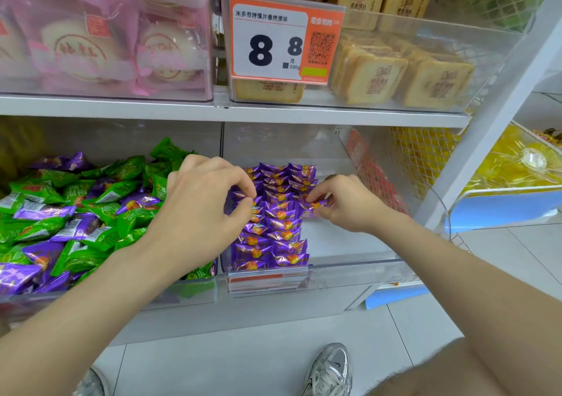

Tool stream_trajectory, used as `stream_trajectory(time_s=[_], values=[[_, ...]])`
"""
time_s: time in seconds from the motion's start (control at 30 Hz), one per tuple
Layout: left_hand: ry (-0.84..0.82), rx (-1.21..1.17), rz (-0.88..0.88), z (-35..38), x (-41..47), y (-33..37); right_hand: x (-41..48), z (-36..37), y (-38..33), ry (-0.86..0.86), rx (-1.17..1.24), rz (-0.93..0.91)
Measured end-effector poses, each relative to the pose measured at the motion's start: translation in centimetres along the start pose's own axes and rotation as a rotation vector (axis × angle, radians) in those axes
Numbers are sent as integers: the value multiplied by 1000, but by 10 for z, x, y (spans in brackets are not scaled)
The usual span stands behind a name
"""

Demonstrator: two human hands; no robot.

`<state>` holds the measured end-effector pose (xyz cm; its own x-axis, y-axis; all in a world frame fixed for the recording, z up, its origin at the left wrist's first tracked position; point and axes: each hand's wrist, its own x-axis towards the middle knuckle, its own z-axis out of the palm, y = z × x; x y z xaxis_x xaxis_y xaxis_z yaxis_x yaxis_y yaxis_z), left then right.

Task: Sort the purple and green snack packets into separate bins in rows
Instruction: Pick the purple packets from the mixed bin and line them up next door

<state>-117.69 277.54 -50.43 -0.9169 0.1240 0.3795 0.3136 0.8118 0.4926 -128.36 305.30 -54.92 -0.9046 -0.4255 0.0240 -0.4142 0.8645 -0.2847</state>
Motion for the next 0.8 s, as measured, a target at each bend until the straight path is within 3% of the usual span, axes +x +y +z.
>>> stream_trajectory(time_s=[0.37,0.47,0.63,0.73,0.8], values=[[-34,22,12,-1,0,-2,-3,-7,-7,19,-37,-23],[-34,14,48,-4,0,-4,-6,-18,-17,110,-44,6],[-1,-33,25,-22,-4,-2,-23,-41,-96,234,173,-55],[-42,59,-88,-40,-8,-12,-38,-46,-162,224,303,-193],[-116,114,-195,-58,-9,-24,-40,-40,-194,216,268,-322]])
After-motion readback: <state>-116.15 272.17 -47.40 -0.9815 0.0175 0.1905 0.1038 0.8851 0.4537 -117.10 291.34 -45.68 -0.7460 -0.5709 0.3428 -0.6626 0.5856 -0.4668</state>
